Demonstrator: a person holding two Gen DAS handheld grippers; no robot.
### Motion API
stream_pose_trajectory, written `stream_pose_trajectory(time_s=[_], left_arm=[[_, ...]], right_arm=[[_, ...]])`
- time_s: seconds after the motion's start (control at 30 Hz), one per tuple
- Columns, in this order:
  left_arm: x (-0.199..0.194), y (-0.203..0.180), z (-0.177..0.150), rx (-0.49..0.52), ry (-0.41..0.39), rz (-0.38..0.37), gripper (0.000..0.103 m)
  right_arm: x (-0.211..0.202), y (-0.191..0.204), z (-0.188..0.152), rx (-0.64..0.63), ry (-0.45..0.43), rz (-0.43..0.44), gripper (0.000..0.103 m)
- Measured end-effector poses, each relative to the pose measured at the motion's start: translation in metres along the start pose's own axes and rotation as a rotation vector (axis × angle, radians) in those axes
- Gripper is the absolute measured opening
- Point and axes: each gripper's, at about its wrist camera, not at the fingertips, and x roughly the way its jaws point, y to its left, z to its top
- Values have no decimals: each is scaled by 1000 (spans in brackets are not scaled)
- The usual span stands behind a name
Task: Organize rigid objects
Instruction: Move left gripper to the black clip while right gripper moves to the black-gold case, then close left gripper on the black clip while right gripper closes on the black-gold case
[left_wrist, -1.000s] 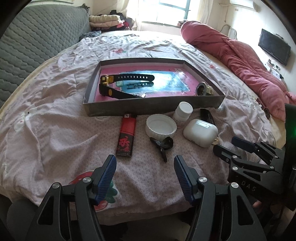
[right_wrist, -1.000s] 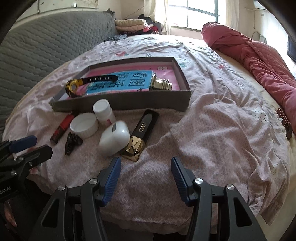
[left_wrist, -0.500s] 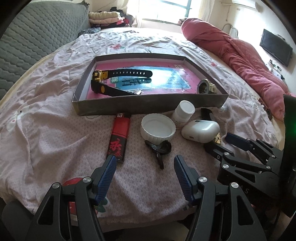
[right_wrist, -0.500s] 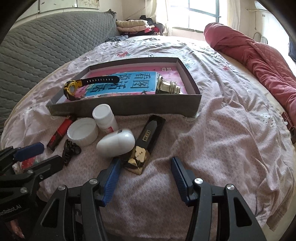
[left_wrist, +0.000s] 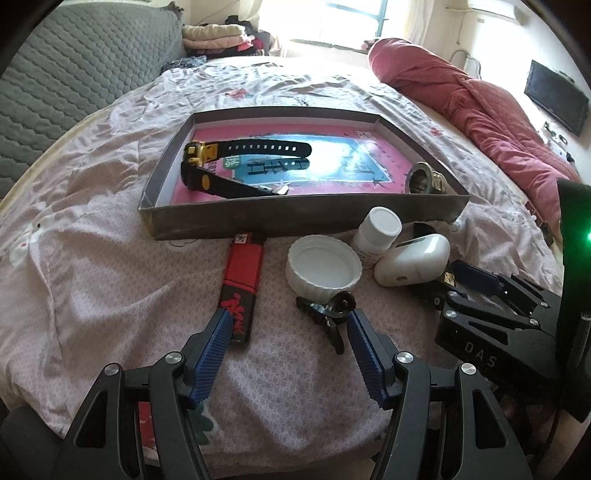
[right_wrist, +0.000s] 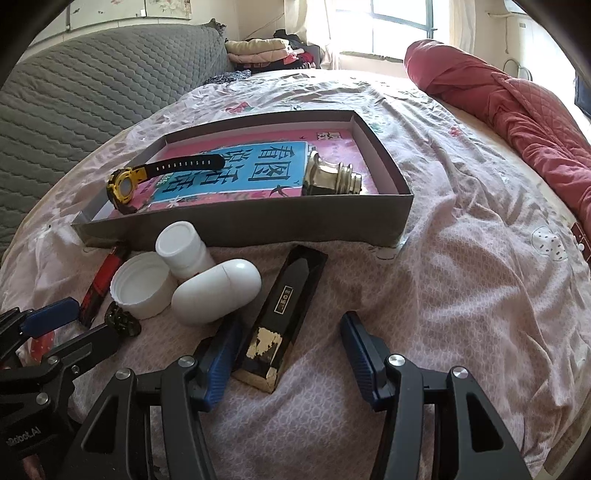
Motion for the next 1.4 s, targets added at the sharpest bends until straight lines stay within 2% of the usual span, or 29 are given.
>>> stream_pose_trajectory(time_s=[0.2,0.37,0.53,0.67,0.77,1.1,1.4], left_arm=[[5,-9,1,20,1,-22,66],[17,-7,2,-46,53,-58,65],[19,-1,5,-93,36,-72,45],[21,-2,5,-88,39,-79,37],[20,-4,4,-72,39,-72,37],[11,-1,1,-80,36,-123,36],[4,2,-1,-79,23,-127,36]], right_arm=[[0,-4,3,-9,-3,-15,46],[1,-6,4,-3,-4,-8,44],[2,-8,6,4,-9,0,40],[3,-11,7,15,-12,7,32],[2,-14,9,25,-15,17,23],[-3,-24,9,69,-30,42,22],[-12,-32,9,98,-56,55,22]])
